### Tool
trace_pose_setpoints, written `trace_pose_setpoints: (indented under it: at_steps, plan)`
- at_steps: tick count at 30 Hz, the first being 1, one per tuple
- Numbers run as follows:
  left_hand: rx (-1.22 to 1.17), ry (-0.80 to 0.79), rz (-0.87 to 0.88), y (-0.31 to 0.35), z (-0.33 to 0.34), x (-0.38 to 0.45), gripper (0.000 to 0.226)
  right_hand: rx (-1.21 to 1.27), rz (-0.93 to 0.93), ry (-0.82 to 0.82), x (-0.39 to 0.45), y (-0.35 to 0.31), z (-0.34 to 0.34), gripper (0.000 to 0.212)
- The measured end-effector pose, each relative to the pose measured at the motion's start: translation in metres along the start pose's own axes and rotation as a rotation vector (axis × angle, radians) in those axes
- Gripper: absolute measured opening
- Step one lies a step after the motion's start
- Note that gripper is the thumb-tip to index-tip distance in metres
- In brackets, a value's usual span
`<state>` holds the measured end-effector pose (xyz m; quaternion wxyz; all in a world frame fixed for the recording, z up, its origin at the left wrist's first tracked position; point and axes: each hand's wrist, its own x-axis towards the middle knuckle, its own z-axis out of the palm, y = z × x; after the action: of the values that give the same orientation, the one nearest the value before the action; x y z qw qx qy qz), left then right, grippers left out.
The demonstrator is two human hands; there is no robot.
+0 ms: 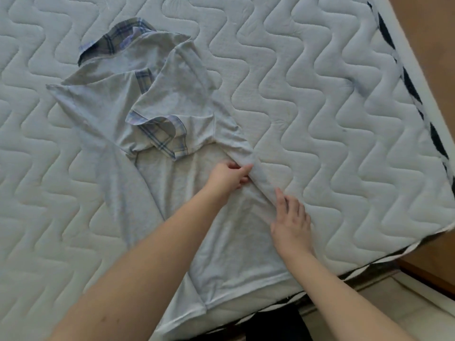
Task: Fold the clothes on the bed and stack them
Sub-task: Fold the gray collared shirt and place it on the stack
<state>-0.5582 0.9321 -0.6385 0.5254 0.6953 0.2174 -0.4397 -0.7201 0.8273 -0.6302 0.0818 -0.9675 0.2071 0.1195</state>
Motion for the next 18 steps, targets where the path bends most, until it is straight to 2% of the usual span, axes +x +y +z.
trace_pose_setpoints:
  at_steps: [4, 6, 10, 13, 18]
  plan:
    - [0.005, -0.106, -0.049, -0.004, 0.023, -0.009, 0.026, 0.114, 0.150, -0.016, -0.027, 0.028, 0.000, 0.049]
    - [0.039, -0.131, -0.065, -0.009, 0.033, -0.014, 0.023, 0.133, 0.215, -0.061, -0.043, 0.042, 0.002, 0.038]
    - [0.009, -0.088, -0.044, -0.021, 0.039, -0.022, 0.019, 0.136, 0.312, -0.131, -0.074, 0.061, 0.006, 0.044]
    - [0.013, 0.008, 0.029, -0.030, 0.032, -0.025, 0.018, 0.202, 0.294, -0.148, -0.095, 0.063, 0.005, 0.030]
    - [0.085, 0.115, 0.197, -0.043, 0.010, -0.037, 0.013, 0.337, 0.128, -0.004, -0.131, 0.037, 0.004, 0.039]
